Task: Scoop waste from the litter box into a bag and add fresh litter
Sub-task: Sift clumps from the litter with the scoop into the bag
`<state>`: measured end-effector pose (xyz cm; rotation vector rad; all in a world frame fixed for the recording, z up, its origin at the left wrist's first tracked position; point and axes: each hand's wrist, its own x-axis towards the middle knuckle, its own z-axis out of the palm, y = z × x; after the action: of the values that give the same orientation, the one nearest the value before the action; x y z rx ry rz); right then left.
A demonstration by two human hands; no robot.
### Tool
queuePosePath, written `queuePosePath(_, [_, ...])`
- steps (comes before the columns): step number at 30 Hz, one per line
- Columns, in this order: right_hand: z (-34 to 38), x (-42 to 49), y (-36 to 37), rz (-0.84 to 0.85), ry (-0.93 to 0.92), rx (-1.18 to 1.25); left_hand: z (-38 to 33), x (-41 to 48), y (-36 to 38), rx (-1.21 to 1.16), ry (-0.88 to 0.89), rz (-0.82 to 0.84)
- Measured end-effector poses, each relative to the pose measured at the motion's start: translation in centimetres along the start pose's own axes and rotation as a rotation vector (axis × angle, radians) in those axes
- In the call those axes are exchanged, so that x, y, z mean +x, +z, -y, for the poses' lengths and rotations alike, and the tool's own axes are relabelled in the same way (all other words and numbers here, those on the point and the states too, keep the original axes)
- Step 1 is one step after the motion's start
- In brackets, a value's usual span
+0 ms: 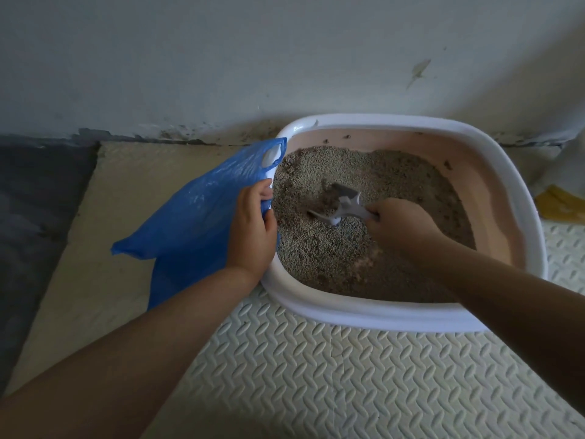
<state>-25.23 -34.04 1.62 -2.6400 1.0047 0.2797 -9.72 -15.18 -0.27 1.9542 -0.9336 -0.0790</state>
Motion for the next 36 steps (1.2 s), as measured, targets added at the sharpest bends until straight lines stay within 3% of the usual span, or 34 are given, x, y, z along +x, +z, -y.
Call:
queuePosePath(12, [0.5, 4.6, 4.1, -0.155, -0.116, 0.158, 0.1, 0.0, 0.1, -0.038, -0.028, -0.005])
queuePosePath(23, [-3.8, 0.1, 1.2, -0.267, -0.156, 0.21, 0.2, 0.0, 0.2, -0.016, -0.008, -0.01])
queuePosePath(36, [-7.3, -4.3, -1.7, -0.211, -0.152, 0.236, 0.1, 0.1, 0.0, 0.03, 0.0, 0.017])
